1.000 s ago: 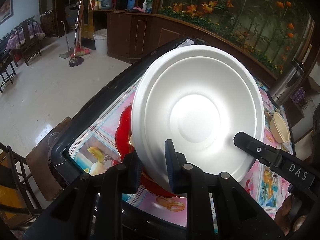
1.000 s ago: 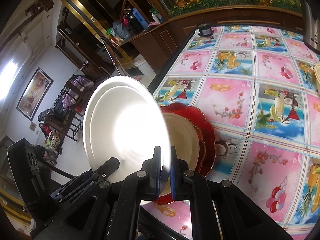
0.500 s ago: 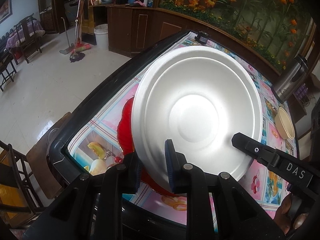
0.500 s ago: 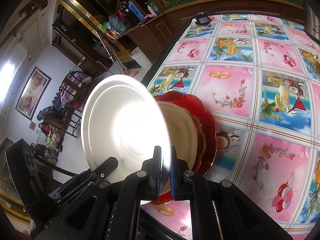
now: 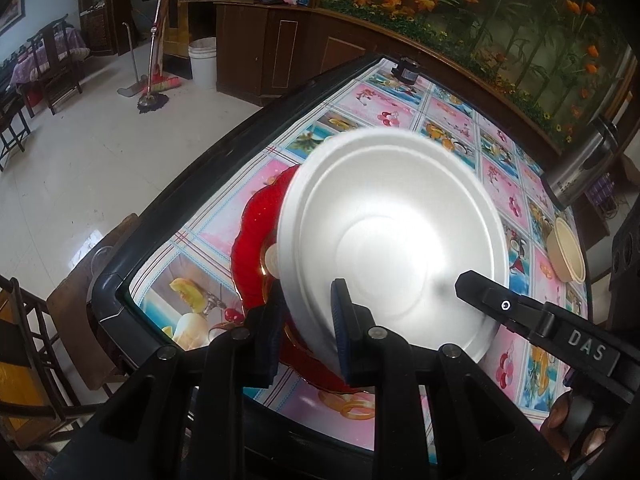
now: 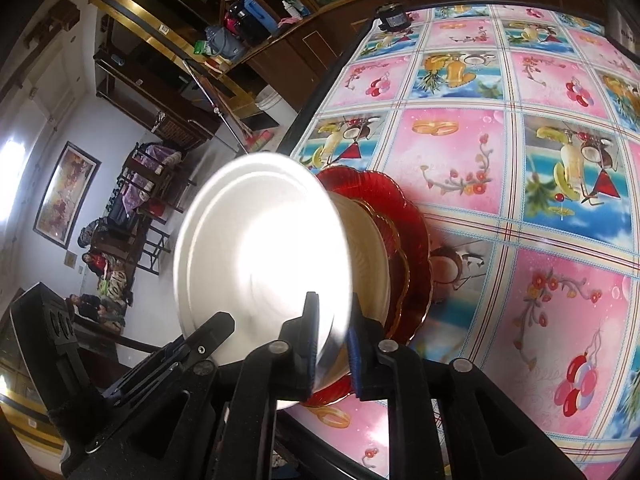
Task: Organize plates and bowls
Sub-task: 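Lower the white bowl onto the beige bowl on the stack, then open both tools and move them toward the small beige bowl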
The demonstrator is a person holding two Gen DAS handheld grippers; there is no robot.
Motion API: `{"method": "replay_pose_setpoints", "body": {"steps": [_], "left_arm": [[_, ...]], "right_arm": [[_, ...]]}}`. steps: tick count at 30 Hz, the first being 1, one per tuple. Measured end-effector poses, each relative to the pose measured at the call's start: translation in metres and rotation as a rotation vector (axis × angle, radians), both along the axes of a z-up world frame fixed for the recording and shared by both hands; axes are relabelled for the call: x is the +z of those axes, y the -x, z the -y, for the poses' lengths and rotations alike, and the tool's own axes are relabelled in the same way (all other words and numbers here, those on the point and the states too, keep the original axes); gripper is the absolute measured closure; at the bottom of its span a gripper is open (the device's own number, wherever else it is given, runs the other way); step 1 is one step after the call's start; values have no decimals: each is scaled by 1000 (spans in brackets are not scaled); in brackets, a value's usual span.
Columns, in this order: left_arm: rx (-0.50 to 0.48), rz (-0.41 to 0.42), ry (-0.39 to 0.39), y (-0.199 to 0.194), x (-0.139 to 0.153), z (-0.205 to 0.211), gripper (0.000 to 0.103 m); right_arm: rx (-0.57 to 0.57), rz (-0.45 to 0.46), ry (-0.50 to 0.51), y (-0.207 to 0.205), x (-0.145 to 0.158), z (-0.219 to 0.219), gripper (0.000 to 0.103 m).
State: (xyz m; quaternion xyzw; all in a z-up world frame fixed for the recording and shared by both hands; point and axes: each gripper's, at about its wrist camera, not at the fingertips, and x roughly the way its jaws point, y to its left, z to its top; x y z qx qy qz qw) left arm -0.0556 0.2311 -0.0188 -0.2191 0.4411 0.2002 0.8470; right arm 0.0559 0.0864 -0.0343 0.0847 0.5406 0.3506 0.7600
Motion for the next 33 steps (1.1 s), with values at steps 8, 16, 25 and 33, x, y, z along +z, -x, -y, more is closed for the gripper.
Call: {"method": "replay_pose_setpoints", "body": {"steps": [8,16,25,33], "left_arm": [[33,50,-47,9,13,0,60],[-4,211,-97,1,49,29,27],[-129,201,-194,-37,52,86,27],[-255,181,-229,-66,50,140,27]], "right_arm": [[-3,39,-18,5,15,4,44],[-59,59,-87,5,30,43,38],[-219,34,-135,-14,25,125,29],[-330,104,-111,-21,32,186,24]]}}
